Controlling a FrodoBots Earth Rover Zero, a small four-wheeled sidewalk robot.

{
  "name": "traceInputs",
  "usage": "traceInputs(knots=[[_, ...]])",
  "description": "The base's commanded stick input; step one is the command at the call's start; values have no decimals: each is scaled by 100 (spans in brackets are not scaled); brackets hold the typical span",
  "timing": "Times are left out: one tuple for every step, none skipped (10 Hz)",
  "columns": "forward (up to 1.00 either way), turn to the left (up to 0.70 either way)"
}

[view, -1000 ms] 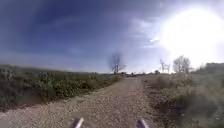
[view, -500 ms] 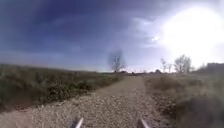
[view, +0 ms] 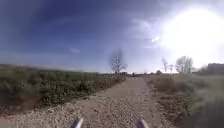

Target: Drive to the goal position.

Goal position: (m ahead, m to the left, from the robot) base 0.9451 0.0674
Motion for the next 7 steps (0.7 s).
traceInputs(knots=[[50,0],[50,0],[50,0],[50,0],[50,0],[50,0],[50,0]])
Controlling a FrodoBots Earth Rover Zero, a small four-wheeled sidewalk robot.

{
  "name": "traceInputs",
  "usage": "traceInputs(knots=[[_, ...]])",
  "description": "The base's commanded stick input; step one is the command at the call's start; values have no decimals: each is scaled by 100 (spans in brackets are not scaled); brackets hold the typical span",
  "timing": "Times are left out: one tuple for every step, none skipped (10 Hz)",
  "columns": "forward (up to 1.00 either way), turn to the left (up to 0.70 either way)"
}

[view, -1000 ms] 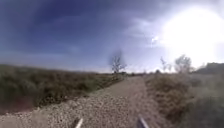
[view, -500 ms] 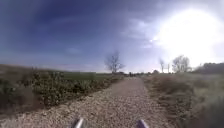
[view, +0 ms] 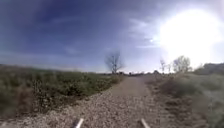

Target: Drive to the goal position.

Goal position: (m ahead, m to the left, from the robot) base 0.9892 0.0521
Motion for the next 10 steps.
traceInputs(knots=[[50,0],[50,0],[50,0],[50,0],[50,0],[50,0],[50,0],[50,0],[50,0],[50,0]])
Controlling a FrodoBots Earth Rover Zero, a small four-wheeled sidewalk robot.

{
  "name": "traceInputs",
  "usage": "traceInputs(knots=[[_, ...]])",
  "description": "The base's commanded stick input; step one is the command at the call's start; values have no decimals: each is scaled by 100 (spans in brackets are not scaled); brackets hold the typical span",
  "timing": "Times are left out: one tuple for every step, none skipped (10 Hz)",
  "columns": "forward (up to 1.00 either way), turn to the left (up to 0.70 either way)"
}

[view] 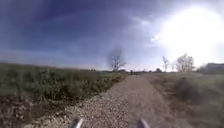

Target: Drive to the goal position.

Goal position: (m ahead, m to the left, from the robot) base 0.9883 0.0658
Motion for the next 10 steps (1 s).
traceInputs(knots=[[50,0],[50,0],[50,0],[50,0],[50,0],[50,0],[50,0],[50,0],[50,0],[50,0]])
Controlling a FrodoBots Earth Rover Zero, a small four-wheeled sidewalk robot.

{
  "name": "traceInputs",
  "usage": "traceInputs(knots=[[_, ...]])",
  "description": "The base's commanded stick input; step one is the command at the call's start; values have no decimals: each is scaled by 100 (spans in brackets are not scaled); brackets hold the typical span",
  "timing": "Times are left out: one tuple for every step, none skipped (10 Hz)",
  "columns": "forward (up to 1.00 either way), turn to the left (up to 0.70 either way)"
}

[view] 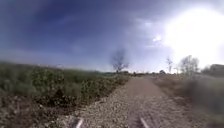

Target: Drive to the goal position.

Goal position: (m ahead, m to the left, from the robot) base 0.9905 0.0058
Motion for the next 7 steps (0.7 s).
traceInputs(knots=[[50,0],[50,0],[50,0],[50,0],[50,0],[50,0],[50,0]])
